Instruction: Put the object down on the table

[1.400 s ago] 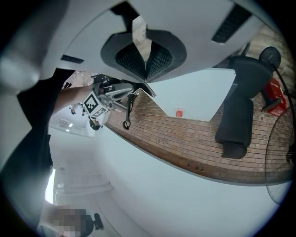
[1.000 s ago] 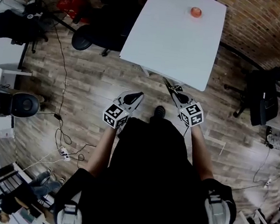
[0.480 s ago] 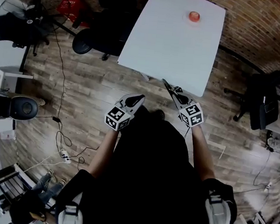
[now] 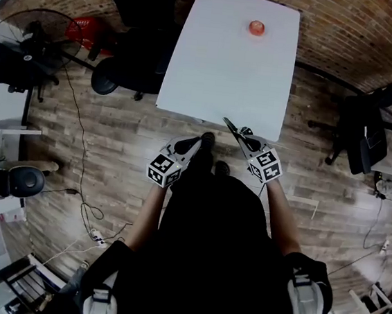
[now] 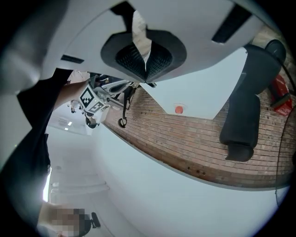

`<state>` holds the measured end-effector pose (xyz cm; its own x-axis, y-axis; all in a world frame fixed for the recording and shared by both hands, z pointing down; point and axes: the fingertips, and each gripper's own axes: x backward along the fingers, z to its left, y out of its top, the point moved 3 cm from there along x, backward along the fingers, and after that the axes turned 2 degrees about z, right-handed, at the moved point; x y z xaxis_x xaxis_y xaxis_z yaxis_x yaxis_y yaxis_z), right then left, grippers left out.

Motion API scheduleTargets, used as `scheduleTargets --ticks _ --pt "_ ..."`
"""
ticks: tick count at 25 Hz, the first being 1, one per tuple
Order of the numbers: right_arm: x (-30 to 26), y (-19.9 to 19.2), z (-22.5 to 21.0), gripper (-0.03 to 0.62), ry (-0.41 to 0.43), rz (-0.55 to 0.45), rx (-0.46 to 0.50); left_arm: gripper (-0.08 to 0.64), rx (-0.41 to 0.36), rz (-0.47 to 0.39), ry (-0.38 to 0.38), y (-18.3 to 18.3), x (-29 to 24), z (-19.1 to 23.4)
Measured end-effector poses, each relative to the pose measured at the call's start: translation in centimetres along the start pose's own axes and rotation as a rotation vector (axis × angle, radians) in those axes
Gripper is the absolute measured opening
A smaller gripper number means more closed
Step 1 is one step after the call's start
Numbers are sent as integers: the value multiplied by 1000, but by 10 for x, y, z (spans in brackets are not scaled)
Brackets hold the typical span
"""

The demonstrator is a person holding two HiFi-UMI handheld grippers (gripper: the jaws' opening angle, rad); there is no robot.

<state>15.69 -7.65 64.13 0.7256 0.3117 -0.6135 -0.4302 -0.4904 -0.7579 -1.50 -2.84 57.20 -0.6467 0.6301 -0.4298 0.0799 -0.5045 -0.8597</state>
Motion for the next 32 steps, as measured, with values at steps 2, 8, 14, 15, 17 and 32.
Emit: scheduleTargets --ticks 2,8,14,15,17,32 --pt "0 6 -6 -2 -14 -2 -10 21 -15 -1 -18 7 -6 9" --pt "-13 25 -21 -2 -46 11 -19 21 -21 -9 -40 32 -17 41" --pt "-39 45 -26 -2 -59 19 -38 21 -13 0 -71 36 -20 75" --pt "-44 49 -27 -2 -60 22 -40 21 -12 3 -74 37 -20 83" --pt "-55 55 -29 -2 -68 25 -45 21 -11 11 -87 37 -23 98" --pt "-111 62 -57 -2 -155 49 -182 21 -52 40 -214 56 -55 164"
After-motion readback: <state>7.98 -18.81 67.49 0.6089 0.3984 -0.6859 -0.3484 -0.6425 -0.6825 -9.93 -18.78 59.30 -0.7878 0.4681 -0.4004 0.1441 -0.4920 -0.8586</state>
